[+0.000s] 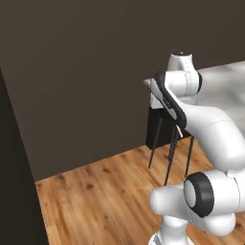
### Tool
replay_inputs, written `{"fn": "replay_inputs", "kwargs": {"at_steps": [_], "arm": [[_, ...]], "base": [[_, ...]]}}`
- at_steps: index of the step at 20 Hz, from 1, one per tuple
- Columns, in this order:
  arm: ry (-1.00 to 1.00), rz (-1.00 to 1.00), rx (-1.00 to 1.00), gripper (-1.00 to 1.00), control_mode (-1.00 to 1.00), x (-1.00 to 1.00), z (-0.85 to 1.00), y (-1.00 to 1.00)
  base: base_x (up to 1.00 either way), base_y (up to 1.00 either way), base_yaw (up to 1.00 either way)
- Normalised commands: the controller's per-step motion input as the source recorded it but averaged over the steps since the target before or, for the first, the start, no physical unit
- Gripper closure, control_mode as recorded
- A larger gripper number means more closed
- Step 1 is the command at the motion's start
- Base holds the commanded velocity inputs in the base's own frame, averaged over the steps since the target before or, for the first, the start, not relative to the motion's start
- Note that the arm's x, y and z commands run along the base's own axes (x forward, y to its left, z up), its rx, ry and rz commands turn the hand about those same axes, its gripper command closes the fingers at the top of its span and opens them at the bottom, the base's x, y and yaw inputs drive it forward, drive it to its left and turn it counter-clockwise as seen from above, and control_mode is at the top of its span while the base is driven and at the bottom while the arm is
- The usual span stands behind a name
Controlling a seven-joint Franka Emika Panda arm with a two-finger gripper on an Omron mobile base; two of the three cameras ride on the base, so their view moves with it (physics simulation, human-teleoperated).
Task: Take a straw from the drawer in front and place it inside the glass cup on the dining counter.
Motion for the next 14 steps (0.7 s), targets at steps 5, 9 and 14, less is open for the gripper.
{"fn": "replay_inputs", "kwargs": {"at_steps": [5,9,14], "arm": [[0.0,0.0,0.0,1.0,1.0,0.0,0.0,0.0],[0.0,0.0,0.0,1.0,1.0,0.0,0.0,0.0],[0.0,0.0,0.0,1.0,1.0,0.0,0.0,0.0]], "base": [[0.53,0.01,-0.38],[0.42,0.0,-0.43],[0.44,0.02,-0.47]]}}
